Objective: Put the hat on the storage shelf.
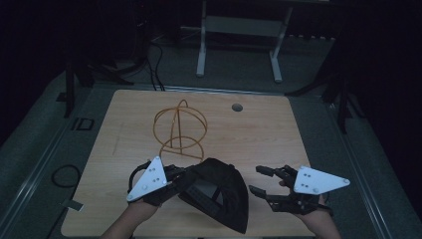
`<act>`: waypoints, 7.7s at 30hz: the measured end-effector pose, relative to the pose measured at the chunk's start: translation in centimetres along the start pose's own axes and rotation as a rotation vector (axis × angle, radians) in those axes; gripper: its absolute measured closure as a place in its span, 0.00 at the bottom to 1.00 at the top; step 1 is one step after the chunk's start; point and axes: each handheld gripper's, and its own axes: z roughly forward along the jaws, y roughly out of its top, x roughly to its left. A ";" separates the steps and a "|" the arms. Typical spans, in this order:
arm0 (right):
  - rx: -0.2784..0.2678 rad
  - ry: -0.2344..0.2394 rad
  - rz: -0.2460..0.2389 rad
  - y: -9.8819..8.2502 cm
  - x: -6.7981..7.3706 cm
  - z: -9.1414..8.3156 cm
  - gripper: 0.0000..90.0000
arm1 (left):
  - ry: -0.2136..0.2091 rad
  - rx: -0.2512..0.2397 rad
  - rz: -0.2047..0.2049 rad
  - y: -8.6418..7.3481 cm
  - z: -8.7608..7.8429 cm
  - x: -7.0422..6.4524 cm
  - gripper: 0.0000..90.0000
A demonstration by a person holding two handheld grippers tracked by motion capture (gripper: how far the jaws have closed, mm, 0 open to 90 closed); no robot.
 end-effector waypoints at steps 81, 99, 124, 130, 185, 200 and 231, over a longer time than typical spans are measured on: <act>-0.091 -0.355 0.049 7.1 -8.9 3.5 0.99 | 0.151 0.230 -0.180 -9.1 -4.0 1.0 0.36; -0.057 -0.319 0.041 10.9 -9.2 9.8 0.99 | 0.346 0.258 -0.235 -13.4 -6.7 1.0 0.02; 0.050 -0.133 0.071 9.8 -7.5 18.1 0.98 | 0.399 0.252 -0.241 -14.1 -7.3 1.5 0.02; 0.074 -0.122 0.066 10.0 -7.3 19.8 0.98 | 0.396 0.248 -0.244 -14.0 -7.4 1.5 0.02; 0.047 -0.067 0.152 4.7 -8.5 15.3 0.15 | 0.360 0.235 -0.257 -13.9 -6.9 1.0 0.02; 0.065 -0.087 0.165 0.7 -7.4 13.1 0.15 | 0.361 0.240 -0.250 -14.0 -6.8 1.0 0.02; 0.154 0.008 0.195 -9.5 -4.9 11.7 0.16 | 0.350 0.261 -0.252 -14.4 -6.5 1.1 0.02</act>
